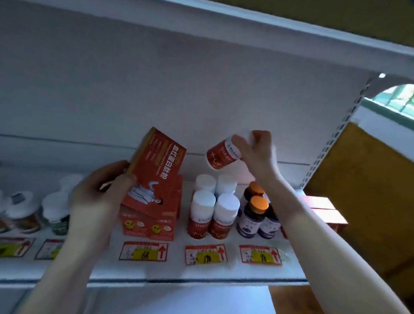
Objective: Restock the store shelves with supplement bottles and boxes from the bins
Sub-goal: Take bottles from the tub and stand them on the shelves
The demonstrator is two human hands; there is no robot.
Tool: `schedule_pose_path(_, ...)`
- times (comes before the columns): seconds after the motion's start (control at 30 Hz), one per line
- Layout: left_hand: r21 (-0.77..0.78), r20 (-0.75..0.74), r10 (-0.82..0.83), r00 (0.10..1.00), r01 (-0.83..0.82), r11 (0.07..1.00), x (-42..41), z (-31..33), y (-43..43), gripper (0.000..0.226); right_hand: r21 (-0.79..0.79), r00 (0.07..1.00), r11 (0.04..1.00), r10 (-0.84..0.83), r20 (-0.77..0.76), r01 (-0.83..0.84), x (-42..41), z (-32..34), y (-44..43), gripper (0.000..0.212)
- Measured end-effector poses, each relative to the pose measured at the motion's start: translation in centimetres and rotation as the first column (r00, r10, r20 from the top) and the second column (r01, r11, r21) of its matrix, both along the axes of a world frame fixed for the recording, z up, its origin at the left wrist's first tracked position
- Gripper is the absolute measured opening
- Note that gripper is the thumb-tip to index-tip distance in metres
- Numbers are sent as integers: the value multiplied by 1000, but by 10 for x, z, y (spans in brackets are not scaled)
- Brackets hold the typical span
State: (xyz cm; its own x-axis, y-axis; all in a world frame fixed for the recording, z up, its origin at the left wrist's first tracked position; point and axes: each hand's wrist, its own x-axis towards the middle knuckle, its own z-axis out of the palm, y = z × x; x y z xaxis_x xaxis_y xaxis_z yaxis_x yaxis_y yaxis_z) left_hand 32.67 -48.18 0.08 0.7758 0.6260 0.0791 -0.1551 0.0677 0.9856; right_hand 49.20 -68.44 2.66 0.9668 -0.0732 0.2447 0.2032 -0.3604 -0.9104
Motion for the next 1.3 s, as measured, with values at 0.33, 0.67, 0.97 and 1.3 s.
schedule_pose_path(0.33,57,-5,233,972,-232,971,-39,-9,6,27,-552,933,756,327,-148,-352,47,-15,55,54)
schedule_pose_path(0.67,35,-12,180,984,-179,983,-37,-13,14,27,-642,910,646,323,-262,-414,55,-40,58,54)
schedule_pose_path(0.97,9,-6,141,990,-141,990,-23,-12,19,24,-635,902,642,286,-322,-430,54,-46,56,48)
schedule_pose_path(1.3,-94,4,-85,996,85,992,18,4,27,8,19,832,839,543,-115,-545,-4,27,51,7)
